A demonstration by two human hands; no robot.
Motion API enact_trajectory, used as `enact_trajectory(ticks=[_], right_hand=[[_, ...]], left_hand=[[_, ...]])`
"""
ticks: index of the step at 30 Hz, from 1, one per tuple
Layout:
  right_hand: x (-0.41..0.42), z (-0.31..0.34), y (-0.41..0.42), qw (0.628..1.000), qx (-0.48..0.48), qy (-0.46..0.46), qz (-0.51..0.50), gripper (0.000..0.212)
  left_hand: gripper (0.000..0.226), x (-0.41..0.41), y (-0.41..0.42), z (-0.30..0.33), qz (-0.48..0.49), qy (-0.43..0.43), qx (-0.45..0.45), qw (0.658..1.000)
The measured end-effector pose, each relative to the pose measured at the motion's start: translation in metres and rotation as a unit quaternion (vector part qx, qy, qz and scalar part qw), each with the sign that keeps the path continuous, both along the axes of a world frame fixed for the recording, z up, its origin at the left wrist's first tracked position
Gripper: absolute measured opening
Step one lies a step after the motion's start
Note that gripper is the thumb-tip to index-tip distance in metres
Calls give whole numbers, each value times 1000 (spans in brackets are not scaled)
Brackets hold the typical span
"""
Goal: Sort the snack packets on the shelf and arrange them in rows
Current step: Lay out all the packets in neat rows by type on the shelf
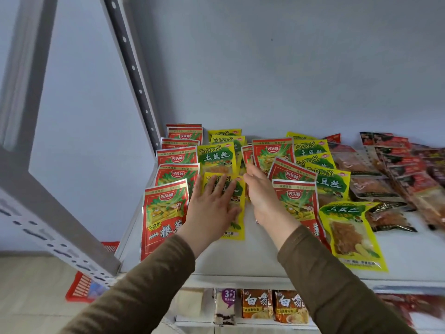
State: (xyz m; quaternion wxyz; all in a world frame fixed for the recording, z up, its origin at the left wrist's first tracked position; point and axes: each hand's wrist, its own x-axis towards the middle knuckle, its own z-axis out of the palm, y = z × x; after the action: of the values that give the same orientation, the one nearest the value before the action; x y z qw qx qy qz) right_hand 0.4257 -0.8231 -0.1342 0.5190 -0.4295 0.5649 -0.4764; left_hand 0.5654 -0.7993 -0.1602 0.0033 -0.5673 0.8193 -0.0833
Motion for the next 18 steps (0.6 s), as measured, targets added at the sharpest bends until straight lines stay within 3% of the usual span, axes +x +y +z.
enact_trajectory(ticks=[7, 10, 13, 18], right_hand=[[11, 0, -11, 999, 30, 5, 8, 55], [9, 1, -15, 1000, 14, 22, 0, 54], [6, 8, -25, 999, 9, 36, -3, 50], [4, 9, -40, 998, 12, 68, -5, 48]], left_hand=[[71, -7, 0, 3, 32, 130, 91, 987], [70, -8, -7, 7, 42, 156, 60, 985], [78, -11, -29, 19, 74, 139, 13, 987], [86, -22, -49, 23, 78, 81, 66, 991]])
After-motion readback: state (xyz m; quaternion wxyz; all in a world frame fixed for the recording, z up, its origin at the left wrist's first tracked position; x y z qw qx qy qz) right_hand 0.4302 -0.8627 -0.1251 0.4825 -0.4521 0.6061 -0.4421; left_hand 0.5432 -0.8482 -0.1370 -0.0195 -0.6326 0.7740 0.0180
